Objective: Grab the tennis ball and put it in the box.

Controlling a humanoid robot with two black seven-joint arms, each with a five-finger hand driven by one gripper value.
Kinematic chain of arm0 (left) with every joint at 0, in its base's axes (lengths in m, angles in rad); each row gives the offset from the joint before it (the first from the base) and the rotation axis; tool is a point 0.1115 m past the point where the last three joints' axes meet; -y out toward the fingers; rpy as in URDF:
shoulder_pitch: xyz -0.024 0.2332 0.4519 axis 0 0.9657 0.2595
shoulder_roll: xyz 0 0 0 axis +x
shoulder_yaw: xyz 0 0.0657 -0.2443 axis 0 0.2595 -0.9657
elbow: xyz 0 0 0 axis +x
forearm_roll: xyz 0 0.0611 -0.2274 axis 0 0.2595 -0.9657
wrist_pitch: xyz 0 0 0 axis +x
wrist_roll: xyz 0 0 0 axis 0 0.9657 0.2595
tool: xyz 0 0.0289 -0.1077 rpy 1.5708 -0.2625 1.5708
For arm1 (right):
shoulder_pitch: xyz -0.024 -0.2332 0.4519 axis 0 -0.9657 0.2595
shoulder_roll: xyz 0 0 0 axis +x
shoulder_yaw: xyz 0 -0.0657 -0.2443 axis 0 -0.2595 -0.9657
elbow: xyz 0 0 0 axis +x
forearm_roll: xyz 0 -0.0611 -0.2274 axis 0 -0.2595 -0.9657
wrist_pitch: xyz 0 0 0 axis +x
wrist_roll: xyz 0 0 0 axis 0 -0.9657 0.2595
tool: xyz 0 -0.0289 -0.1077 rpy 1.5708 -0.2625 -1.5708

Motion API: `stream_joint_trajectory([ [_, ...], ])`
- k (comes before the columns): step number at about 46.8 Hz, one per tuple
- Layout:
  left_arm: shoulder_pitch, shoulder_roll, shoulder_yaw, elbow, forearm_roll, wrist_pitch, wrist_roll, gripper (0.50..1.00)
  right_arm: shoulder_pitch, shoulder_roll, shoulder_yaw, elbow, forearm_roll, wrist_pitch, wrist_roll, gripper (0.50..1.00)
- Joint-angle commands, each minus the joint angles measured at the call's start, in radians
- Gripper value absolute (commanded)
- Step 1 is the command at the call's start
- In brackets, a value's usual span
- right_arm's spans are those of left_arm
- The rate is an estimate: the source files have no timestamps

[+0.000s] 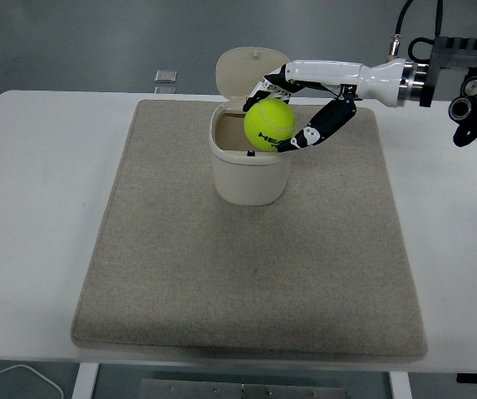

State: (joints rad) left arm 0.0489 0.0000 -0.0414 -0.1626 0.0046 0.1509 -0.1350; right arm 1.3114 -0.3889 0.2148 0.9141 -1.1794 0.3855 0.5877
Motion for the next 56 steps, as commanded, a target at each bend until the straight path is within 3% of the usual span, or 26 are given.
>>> stream_joint_trajectory([
  [1, 0.0, 0.0, 0.0, 0.0, 0.0, -0.001, 0.0, 0.996, -0.001, 0.018, 0.0, -0.026, 0.0, -0.002, -0.011, 0.5],
  [7, 0.0, 0.0, 0.0, 0.0, 0.0, -0.001, 0.0, 0.996, -0.001, 0.035, -0.002, -0.046, 0.0, -0.05, -0.04, 0.5],
  [10, 0.0, 0.0, 0.0, 0.0, 0.001, -0.001, 0.0, 0.996, -0.001, 0.035, -0.002, -0.047, 0.0, -0.071, -0.055, 0.562],
  [13, 0.0, 0.0, 0.0, 0.0, 0.0, -0.001, 0.0, 0.996, -0.001, 0.036, -0.002, -0.047, 0.0, -0.086, -0.068, 0.582],
  [21, 0.0, 0.0, 0.0, 0.0, 0.0, -0.001, 0.0, 0.996, -0.003, 0.036, -0.002, -0.046, 0.001, -0.093, -0.069, 0.715],
  [34, -0.001, 0.0, 0.0, 0.0, 0.0, -0.001, 0.0, 0.996, -0.004, 0.038, -0.002, -0.046, 0.001, -0.093, -0.069, 0.823],
  [42, 0.0, 0.0, 0.0, 0.0, 0.0, -0.001, 0.0, 0.996, -0.006, 0.038, -0.002, -0.046, 0.006, -0.093, -0.069, 0.858],
  [56, -0.001, 0.0, 0.0, 0.0, 0.0, -0.001, 0.0, 0.996, -0.006, 0.036, -0.002, -0.043, 0.006, -0.088, -0.068, 0.86],
])
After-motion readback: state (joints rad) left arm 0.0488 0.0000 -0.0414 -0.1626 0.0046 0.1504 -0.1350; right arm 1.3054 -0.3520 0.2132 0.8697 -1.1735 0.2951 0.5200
